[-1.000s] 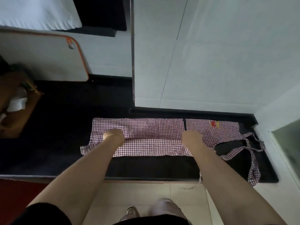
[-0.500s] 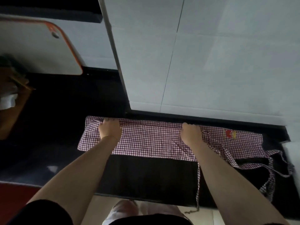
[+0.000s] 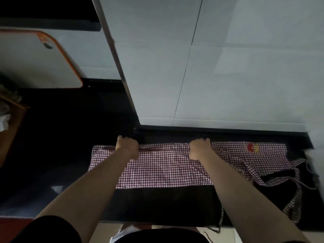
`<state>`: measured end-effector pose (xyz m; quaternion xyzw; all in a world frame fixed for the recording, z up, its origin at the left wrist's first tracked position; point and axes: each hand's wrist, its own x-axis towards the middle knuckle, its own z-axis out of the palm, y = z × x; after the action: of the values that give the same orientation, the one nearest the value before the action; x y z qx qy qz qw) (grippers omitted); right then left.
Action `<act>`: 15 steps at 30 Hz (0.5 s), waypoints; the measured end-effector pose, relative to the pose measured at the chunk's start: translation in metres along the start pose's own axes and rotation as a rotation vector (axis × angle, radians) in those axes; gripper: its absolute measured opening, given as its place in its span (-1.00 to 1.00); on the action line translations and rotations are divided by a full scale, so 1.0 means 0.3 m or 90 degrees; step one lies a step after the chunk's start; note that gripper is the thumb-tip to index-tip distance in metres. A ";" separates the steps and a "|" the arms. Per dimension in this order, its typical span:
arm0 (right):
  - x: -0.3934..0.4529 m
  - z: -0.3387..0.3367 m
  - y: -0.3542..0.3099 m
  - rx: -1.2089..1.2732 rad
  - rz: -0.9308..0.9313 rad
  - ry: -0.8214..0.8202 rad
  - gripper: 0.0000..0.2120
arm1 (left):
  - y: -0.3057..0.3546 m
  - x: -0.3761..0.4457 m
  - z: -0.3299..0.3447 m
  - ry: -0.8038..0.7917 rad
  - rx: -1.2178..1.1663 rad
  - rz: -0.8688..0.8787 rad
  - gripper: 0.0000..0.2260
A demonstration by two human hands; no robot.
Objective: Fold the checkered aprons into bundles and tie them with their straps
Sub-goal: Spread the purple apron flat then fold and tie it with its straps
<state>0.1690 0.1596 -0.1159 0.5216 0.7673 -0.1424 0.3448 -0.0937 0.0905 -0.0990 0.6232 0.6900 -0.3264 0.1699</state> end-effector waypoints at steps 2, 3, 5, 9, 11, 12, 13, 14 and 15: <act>0.003 0.009 -0.037 0.028 -0.029 0.029 -0.57 | 0.013 0.009 0.021 0.004 -0.040 0.056 -0.67; 0.000 0.015 -0.046 0.046 -0.031 0.048 -0.56 | 0.017 0.013 0.037 0.010 -0.079 0.071 -0.65; -0.011 0.021 -0.044 0.078 -0.025 0.078 -0.57 | 0.012 0.018 0.061 0.023 -0.155 0.078 -0.62; -0.032 -0.006 -0.042 0.162 -0.011 0.102 -0.65 | -0.013 0.026 0.089 0.058 -0.251 0.045 -0.61; -0.032 -0.021 -0.043 0.175 -0.003 0.098 -0.68 | -0.017 0.030 0.093 0.067 -0.271 0.032 -0.62; -0.027 -0.025 -0.045 0.170 -0.002 0.096 -0.68 | -0.019 0.035 0.095 0.072 -0.275 0.027 -0.63; -0.020 -0.025 -0.046 0.163 -0.003 0.098 -0.69 | -0.020 0.039 0.099 0.078 -0.276 0.023 -0.64; -0.013 -0.024 -0.047 0.158 -0.003 0.100 -0.70 | -0.021 0.046 0.102 0.084 -0.275 0.020 -0.65; -0.005 -0.022 -0.049 0.154 -0.006 0.103 -0.71 | -0.022 0.055 0.105 0.087 -0.275 0.018 -0.66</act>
<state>0.1537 0.1562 -0.1121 0.5657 0.7720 -0.1932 0.2159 -0.1082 0.0819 -0.1309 0.6023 0.7453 -0.1254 0.2569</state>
